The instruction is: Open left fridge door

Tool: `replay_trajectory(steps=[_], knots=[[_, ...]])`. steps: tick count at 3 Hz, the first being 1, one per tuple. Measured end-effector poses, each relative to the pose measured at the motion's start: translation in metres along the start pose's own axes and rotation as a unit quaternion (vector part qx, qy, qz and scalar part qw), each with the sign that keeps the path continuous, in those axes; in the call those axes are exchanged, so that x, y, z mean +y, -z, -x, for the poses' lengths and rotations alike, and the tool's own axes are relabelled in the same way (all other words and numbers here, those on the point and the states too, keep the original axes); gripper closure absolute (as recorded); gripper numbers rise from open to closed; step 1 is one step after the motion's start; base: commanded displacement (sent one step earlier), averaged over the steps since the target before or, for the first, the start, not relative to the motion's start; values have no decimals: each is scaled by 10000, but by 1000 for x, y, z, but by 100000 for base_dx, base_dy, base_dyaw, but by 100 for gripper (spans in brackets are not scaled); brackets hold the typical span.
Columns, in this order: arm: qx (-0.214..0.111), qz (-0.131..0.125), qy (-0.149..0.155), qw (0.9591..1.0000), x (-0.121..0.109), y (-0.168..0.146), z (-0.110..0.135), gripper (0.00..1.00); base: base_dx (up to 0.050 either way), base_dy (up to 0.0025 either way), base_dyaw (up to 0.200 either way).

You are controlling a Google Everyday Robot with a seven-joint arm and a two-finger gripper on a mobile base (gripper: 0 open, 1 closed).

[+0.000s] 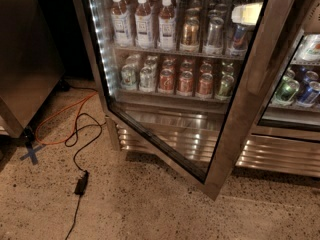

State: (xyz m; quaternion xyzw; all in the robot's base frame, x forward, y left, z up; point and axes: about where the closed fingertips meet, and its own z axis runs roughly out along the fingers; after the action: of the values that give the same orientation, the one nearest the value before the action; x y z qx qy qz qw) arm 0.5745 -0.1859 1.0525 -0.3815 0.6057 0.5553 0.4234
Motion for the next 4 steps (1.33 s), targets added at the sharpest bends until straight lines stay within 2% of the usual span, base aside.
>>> replay_trajectory(steps=[1,2,3,4], knots=[[0,0,0,10000,0,0,0,100,-2942,-230,16132],[-1,1,0,10000,0,0,0,100,0,0,0],[-471,435,10,9979,-7,-30,0,100,0,0,0],[-868,1036,-45,9908,-3,-64,-5,100,0,0,0]])
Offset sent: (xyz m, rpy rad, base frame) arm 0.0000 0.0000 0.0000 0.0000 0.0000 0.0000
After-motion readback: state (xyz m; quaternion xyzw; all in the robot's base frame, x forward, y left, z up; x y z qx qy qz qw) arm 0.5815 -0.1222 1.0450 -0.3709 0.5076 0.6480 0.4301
